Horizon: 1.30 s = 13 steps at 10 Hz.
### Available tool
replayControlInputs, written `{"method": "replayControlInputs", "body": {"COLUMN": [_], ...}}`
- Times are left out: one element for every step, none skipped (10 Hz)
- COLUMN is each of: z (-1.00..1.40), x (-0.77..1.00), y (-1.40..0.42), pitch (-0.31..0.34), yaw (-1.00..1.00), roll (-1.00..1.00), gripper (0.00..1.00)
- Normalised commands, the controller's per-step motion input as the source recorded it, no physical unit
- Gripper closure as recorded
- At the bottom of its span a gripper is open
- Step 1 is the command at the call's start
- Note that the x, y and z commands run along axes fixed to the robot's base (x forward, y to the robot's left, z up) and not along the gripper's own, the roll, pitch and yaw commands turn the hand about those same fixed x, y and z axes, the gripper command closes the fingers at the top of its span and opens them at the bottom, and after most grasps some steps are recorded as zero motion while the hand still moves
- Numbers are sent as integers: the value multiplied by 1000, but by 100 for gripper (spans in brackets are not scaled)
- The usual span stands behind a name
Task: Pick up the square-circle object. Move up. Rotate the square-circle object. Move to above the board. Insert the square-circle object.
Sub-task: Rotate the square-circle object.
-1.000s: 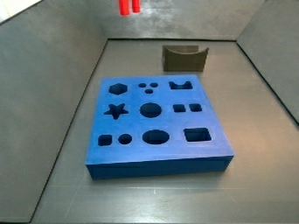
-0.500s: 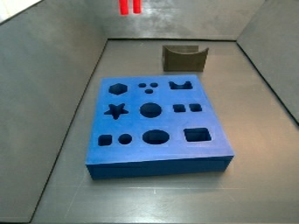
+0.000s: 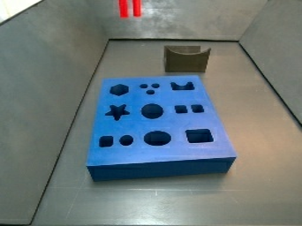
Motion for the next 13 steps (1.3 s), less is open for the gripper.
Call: {"method": "replayControlInputs", "body": {"z": [-1000, -1000, -1000, -1000, -1000, -1000, -1000, -1000, -1000, -1000, -778, -628, -477], "x": [19, 16, 12, 13, 16, 18, 22, 24, 24, 25, 22, 22, 24], "y": [2, 2, 3, 4, 5, 6, 7, 9, 10, 10, 10, 9, 9], "pitch": [37, 9, -21, -32, -35, -34, -32, -34, -36, -37, -38, -37, -35], "yaw": [-75, -64, -56, -54, -51, -49, -48, -46, -44, -44, -42, -42, -41], "roll": [-5, -4, -4, -4, -6, -7, -9, -11, -13, -14, -17, -19, -21], "gripper": [100, 100, 100, 100, 100, 100, 100, 100, 100, 100, 100, 100, 100]}}
